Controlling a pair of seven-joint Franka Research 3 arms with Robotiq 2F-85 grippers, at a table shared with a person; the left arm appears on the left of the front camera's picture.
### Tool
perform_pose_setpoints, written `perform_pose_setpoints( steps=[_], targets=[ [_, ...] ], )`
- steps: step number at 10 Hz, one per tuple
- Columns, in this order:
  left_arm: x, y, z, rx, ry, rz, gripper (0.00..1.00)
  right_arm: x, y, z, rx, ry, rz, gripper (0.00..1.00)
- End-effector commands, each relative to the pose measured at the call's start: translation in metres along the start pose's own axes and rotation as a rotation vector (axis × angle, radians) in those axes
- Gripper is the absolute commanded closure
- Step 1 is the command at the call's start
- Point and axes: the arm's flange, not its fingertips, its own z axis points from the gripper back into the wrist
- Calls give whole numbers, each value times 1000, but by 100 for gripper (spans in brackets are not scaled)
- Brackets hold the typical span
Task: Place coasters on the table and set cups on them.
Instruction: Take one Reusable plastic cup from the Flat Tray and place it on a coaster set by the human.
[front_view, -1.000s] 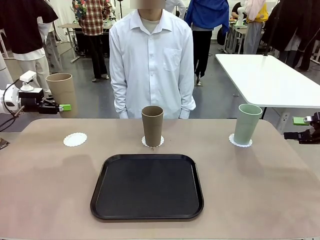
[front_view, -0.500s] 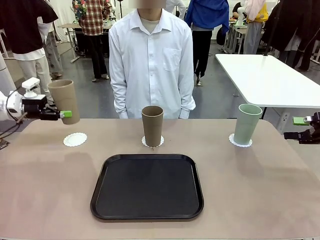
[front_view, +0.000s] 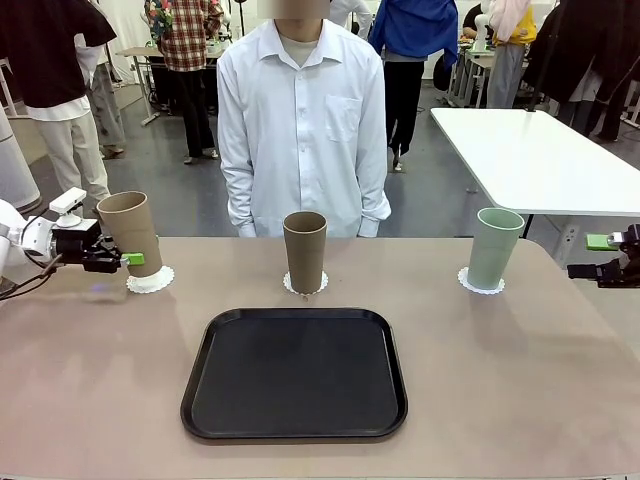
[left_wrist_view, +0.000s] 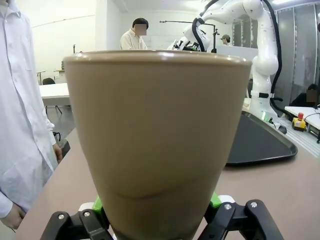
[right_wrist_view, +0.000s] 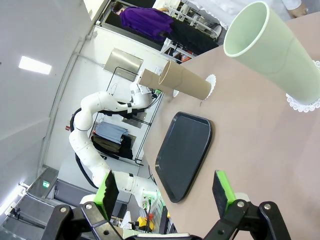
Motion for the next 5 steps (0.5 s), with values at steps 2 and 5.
perform_pose_setpoints(
  steps=[2,5],
  targets=[
    [-8,17,-5,2,4,-27,18,0,1,-1,8,1,6,0],
    [-17,28,-1,19,30,19,18,0,1,-1,8,1,6,0]
  ],
)
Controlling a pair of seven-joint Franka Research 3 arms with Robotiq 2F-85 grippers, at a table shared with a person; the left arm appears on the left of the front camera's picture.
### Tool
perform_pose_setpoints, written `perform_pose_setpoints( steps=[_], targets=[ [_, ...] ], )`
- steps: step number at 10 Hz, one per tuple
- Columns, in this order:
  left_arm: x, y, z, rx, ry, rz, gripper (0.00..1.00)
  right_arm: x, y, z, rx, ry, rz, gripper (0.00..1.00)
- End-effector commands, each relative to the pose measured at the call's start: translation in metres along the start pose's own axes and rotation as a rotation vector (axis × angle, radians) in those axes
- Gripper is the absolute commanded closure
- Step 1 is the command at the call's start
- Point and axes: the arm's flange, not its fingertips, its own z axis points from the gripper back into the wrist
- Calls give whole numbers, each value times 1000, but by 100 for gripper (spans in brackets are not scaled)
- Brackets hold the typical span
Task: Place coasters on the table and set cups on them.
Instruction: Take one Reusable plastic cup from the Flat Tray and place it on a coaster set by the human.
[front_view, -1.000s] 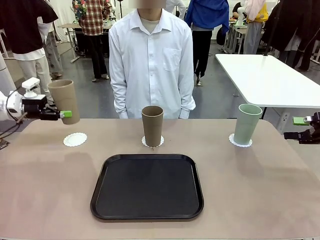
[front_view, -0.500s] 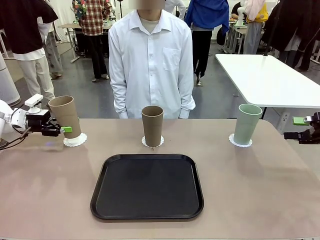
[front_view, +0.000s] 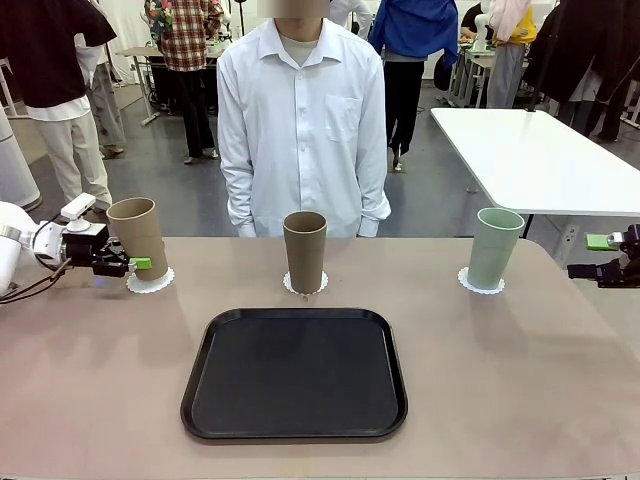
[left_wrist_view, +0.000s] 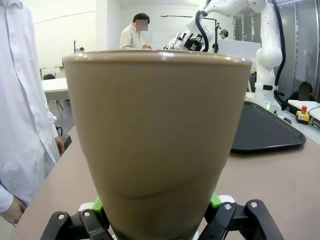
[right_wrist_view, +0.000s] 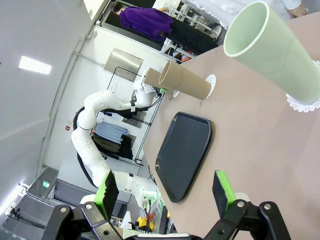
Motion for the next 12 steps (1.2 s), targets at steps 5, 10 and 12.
perform_pose_setpoints(
  steps=[5,10,12],
  targets=[
    [-2,12,4,17,18,73,18,0,1,-1,8,0,6,0],
    [-6,-1,6,-20,-2,56,18,0,1,-1,8,0,6,0],
    [-6,-6,7,-27,-6,48,18,0,1,-1,8,0,6,0]
  ],
)
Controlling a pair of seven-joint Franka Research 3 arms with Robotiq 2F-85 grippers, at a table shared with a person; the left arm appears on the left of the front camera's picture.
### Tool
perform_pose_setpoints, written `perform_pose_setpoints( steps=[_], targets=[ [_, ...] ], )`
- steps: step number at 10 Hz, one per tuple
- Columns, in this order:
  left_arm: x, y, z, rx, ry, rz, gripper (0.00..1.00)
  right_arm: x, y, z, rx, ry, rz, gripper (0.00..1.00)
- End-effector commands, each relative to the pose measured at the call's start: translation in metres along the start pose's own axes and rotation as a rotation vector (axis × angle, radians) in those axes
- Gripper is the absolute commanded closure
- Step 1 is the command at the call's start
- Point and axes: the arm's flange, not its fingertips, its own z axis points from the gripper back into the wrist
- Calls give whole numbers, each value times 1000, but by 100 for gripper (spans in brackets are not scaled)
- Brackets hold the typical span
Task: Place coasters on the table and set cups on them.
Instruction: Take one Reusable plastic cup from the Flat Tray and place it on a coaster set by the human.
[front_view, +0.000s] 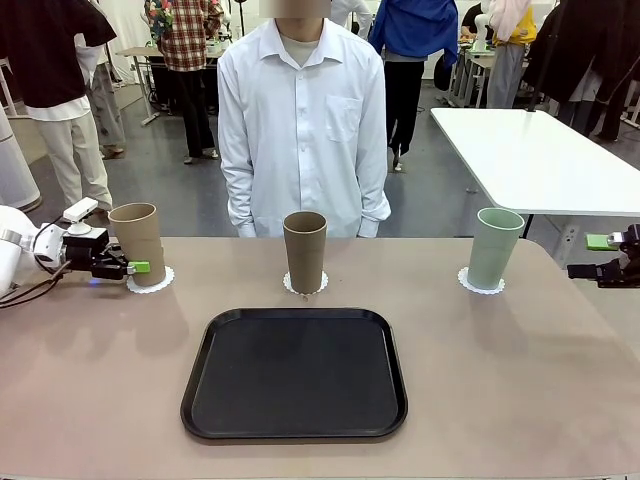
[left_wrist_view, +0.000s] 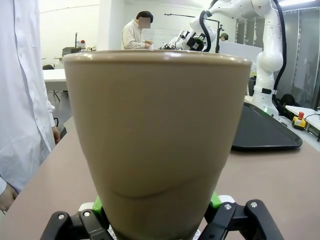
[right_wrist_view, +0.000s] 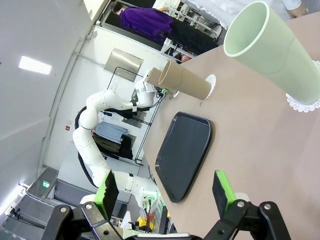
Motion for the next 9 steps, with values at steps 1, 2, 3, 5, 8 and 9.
perform_pose_setpoints(
  steps=[1,2,3,5,8,9],
  targets=[
    [2,-7,2,-22,-12,-19,18,0,1,-1,8,1,6,0],
    [1,-7,2,-25,-12,-20,18,0,1,-1,8,1,6,0],
    [0,-6,2,-31,-14,-26,18,0,1,-1,8,1,6,0],
    [-5,-3,1,-39,-14,-27,18,0,1,-1,8,1,6,0],
    [-10,-2,-1,-60,-3,-25,2,0,1,-1,8,1,6,0],
    [-10,-2,0,-63,-2,-25,0,0,1,-1,8,1,6,0]
  ],
)
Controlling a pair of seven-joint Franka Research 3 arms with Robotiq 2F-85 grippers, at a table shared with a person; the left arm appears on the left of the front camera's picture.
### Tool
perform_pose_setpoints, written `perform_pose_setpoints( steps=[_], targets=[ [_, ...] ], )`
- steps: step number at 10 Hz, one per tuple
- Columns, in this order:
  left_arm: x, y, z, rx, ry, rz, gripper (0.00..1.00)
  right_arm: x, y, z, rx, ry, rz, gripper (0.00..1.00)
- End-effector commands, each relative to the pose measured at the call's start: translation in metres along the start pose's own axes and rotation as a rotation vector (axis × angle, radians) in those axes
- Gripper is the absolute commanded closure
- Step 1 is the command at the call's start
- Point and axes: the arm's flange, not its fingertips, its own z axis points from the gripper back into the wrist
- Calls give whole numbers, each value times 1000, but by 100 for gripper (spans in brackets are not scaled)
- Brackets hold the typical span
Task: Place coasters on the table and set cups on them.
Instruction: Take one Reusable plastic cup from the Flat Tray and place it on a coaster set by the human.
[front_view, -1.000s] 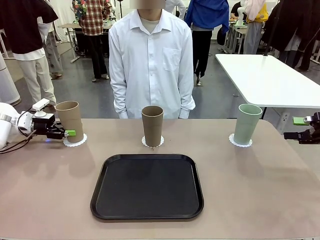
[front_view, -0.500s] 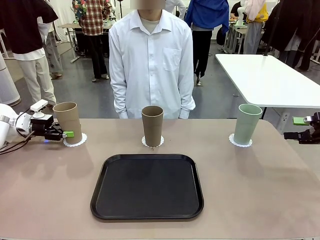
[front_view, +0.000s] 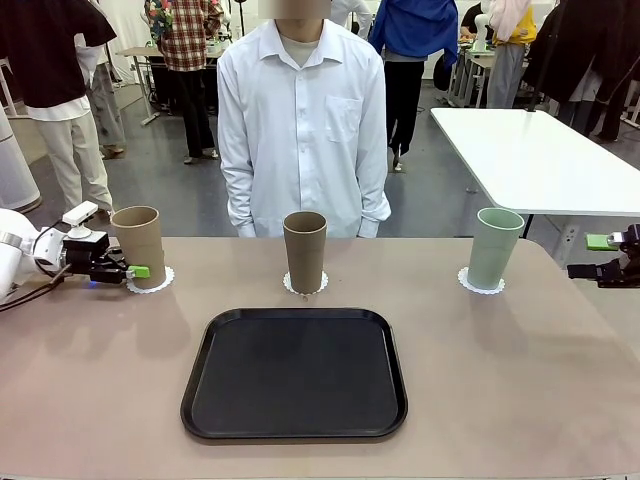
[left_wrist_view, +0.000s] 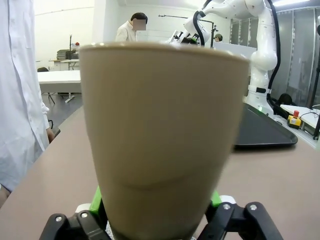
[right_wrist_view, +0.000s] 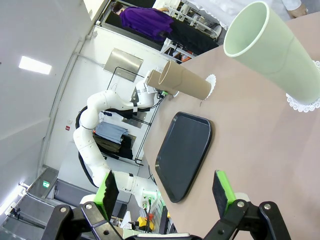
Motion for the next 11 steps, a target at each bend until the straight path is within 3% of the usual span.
perform_pose_setpoints(
  steps=[1,6,11],
  targets=[
    [-3,0,4,-35,7,-24,0,0,1,-1,8,1,6,0],
    [5,-3,10,-32,42,-44,0,0,1,-1,8,1,6,0],
    [7,-3,20,-43,142,-6,0,0,1,-1,8,1,6,0]
  ],
)
